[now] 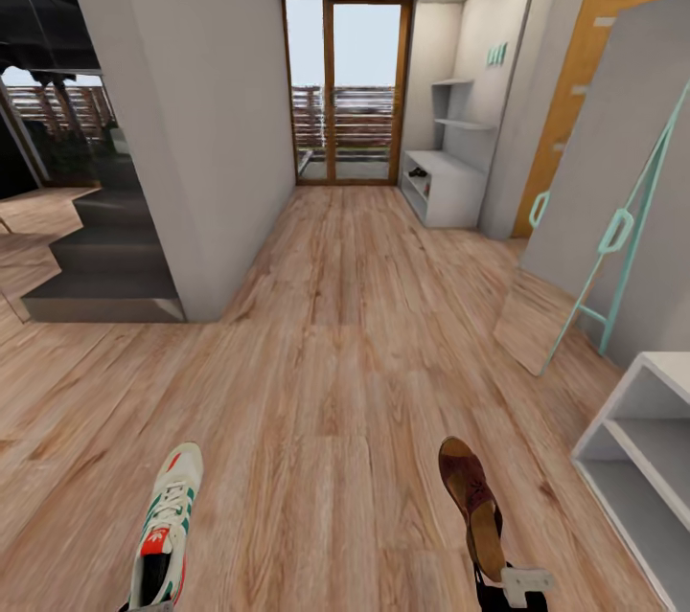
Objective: Pick up the two gym shoes and the two sandals from the corridor floor and place them onto the hallstand (shoe rack) in the corridor, making sure they are on the rack and not on the floor. Arrange them so the two gym shoes are next to each other and the two sandals are next to each other.
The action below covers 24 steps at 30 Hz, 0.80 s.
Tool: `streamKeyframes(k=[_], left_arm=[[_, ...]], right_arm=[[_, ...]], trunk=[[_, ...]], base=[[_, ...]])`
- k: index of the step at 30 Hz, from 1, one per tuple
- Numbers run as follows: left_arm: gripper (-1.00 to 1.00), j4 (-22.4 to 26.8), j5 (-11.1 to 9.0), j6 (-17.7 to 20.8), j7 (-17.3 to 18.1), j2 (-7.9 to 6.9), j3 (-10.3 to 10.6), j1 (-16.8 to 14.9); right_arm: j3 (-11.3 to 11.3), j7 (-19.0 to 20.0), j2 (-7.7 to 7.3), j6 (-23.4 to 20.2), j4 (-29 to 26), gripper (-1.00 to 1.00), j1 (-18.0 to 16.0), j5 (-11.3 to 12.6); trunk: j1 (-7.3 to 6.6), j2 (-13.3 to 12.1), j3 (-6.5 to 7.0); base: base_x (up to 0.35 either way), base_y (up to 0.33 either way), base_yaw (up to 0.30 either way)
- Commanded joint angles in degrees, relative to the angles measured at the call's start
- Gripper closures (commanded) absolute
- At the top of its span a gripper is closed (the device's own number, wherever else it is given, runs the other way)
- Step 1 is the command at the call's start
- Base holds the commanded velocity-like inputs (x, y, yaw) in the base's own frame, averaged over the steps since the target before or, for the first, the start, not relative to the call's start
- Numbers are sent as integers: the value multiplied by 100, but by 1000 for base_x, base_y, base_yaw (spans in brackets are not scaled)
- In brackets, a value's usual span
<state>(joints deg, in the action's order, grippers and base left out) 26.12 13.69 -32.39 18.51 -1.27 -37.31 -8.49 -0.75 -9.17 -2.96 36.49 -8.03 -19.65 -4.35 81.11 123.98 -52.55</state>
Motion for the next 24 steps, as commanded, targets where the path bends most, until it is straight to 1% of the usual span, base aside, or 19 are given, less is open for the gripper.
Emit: streamKeyframes(k=[1, 24], left_arm=[[100, -2, 46, -24, 29, 4, -49, -7], [100, -2, 40, -28, 30, 4, -49, -8]], right_arm=[[-8, -50, 0, 8, 3, 100, -4, -48], [-4, -50, -3, 8, 3, 100, -4, -48]], trunk=[[3, 2, -5], [3, 2, -5]], base=[[340, 0, 0], [340, 0, 0]])
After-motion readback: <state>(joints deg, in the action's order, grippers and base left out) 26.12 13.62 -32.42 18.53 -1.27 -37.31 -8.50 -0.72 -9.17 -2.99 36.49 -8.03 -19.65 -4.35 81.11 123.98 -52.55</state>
